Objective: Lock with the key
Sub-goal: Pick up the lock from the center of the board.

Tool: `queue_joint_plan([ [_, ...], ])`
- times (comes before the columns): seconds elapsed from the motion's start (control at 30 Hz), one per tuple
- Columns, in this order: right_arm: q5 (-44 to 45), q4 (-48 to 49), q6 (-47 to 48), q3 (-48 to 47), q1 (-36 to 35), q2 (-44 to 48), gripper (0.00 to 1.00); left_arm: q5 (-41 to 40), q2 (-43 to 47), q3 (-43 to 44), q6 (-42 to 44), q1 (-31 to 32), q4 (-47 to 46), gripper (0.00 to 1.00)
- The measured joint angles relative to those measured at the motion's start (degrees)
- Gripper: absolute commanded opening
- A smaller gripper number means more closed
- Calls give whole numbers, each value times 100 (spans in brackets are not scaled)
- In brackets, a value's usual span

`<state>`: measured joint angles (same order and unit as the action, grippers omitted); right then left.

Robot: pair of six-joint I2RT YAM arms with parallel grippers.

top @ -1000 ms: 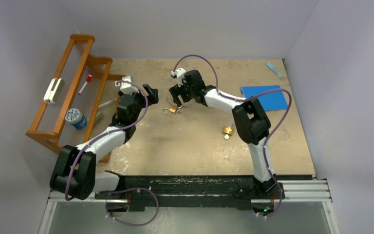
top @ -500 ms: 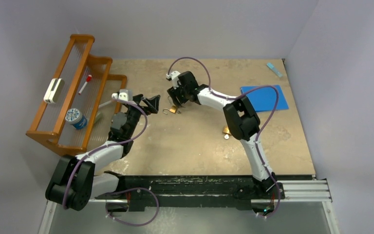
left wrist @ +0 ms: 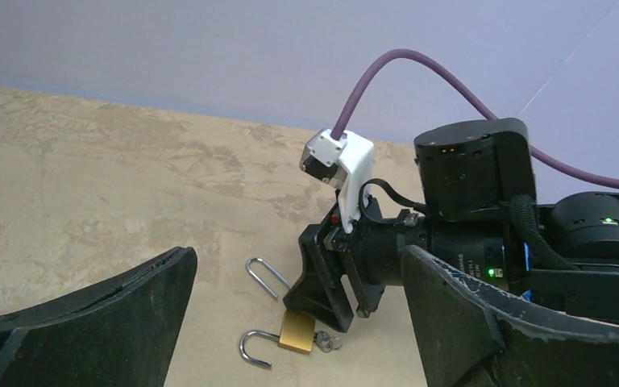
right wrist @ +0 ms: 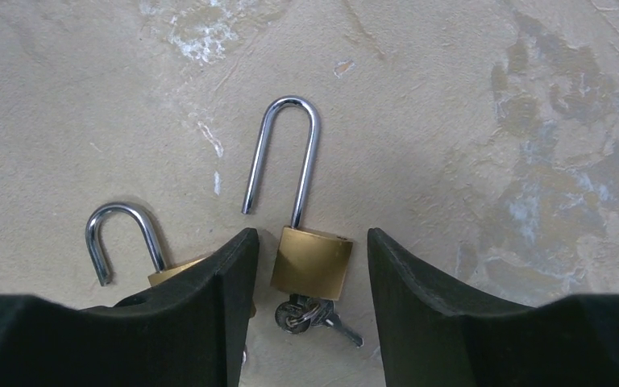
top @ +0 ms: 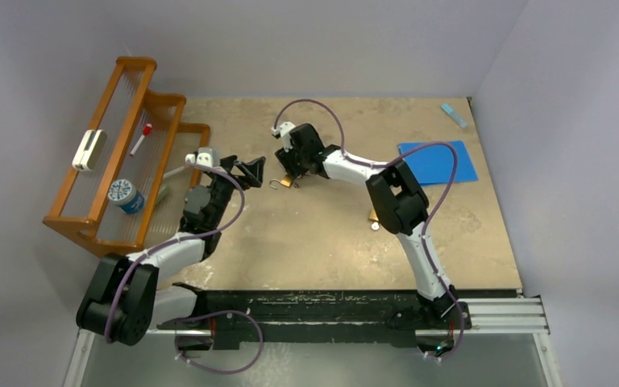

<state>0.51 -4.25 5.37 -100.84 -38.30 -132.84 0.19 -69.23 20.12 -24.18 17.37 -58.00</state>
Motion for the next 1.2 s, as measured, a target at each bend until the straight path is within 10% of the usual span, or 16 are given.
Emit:
queue_joint_plan([
  [0.27,-35,363,-221,643,0,330,42,-46,-111,2,2,0,-4,98],
  [0.63,26,894,-428,1082,0,472,1,-146,-328,2,81,0,-98,99],
  [1.2,-1054,1156,-1222,3123,1021,2087,0,332,-415,81,105,0,0,99],
])
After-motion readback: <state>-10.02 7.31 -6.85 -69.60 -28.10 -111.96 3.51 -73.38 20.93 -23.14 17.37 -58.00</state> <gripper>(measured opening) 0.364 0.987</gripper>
